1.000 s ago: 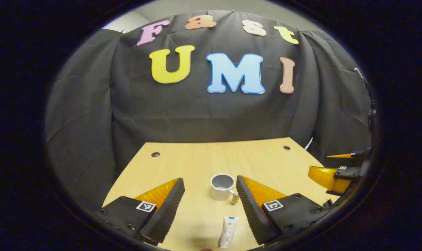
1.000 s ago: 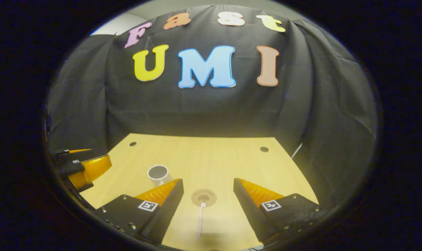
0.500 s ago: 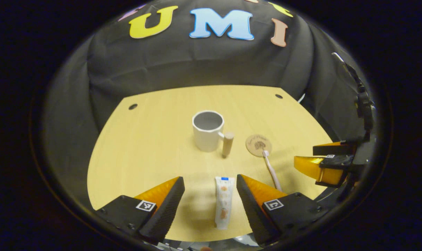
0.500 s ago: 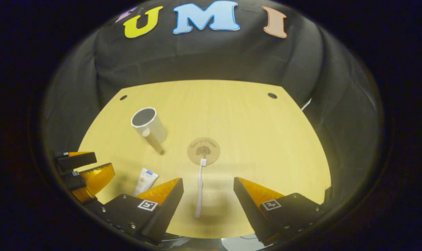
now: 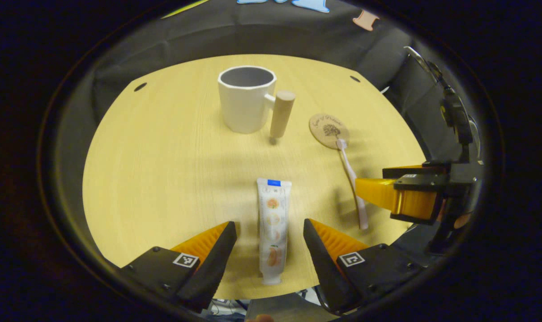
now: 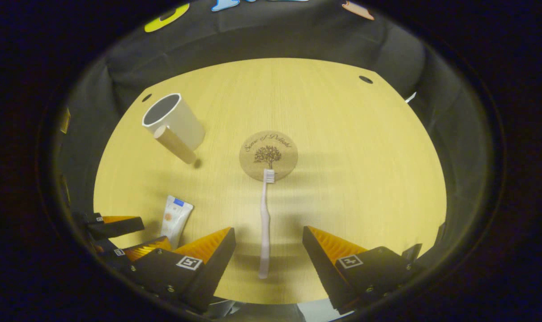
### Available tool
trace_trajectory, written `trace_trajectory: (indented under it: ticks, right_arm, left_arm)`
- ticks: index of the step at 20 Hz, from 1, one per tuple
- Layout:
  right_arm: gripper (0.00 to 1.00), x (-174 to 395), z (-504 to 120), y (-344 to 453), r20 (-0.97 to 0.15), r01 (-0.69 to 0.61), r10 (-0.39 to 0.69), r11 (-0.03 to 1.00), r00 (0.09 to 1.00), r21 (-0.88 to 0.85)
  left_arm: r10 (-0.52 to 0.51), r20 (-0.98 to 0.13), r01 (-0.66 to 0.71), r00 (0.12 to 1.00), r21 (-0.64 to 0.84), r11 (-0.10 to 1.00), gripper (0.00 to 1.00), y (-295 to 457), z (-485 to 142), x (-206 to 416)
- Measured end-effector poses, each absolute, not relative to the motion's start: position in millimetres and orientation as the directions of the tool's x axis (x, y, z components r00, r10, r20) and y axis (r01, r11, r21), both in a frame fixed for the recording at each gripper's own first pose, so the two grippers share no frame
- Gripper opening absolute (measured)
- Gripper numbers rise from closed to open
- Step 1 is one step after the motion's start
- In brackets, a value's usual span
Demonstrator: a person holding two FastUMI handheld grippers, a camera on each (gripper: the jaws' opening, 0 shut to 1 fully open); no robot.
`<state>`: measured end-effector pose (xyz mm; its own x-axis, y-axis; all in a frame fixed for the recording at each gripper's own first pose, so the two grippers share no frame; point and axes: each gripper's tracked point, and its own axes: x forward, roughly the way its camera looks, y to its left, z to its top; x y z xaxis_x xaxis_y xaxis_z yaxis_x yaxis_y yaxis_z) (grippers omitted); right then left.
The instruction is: Put the toothbrush and toothpaste on the desktop into the cup, then pick up the cup and place it on the coaster on the desktop.
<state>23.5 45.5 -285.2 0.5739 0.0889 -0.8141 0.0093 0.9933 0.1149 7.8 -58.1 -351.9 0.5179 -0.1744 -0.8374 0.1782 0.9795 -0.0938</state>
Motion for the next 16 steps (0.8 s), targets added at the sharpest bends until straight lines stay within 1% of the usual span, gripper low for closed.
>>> trace_trajectory:
  ticks: [2,3,7,9,10,11,12,14,15,16]
  right_arm:
    - [0.94,25,-293,47,-0.843,0.017,0.092,0.993,0.530,0.119]
    - [0.94,22,-297,47,-0.858,0.017,0.097,0.992,0.504,0.122]
    - [0.95,22,-311,47,-0.889,0.007,0.085,0.995,0.449,0.099]
    - [0.95,23,-317,52,-0.898,-0.003,0.097,0.994,0.430,0.106]
    - [0.89,22,-322,51,-0.905,-0.004,0.090,0.995,0.415,0.097]
    - [0.88,24,-321,48,-0.906,-0.012,0.076,0.997,0.417,0.078]
    - [0.87,25,-322,50,-0.909,-0.021,0.072,0.997,0.410,0.069]
    - [0.87,24,-323,50,-0.925,-0.035,0.075,0.997,0.373,0.066]
    - [0.87,26,-321,49,-0.928,-0.030,0.075,0.997,0.364,0.068]
    - [0.82,26,-322,47,-0.935,-0.025,0.076,0.997,0.347,0.072]
  left_arm:
    - [-0.149,-0.861,0.151,0.486,-0.085,0.985,1.00,-52,-365,9]
    - [-0.142,-0.869,0.138,0.475,-0.086,0.987,0.98,-50,-368,8]
    - [-0.123,-0.893,0.101,0.433,-0.088,0.991,0.99,-45,-378,8]
    - [-0.104,-0.896,0.100,0.431,-0.067,0.993,0.98,-41,-381,9]
    - [-0.099,-0.900,0.102,0.425,-0.061,0.993,0.94,-40,-382,9]
    - [-0.074,-0.903,0.096,0.422,-0.036,0.995,0.97,-37,-383,10]
    - [-0.058,-0.909,0.094,0.413,-0.021,0.995,0.94,-36,-384,9]
    - [-0.016,-0.916,0.082,0.401,0.019,0.996,0.95,-37,-387,9]
    - [-0.015,-0.917,0.084,0.398,0.019,0.996,0.94,-39,-388,13]
    - [-0.014,-0.920,0.073,0.391,0.016,0.997,0.94,-39,-387,13]
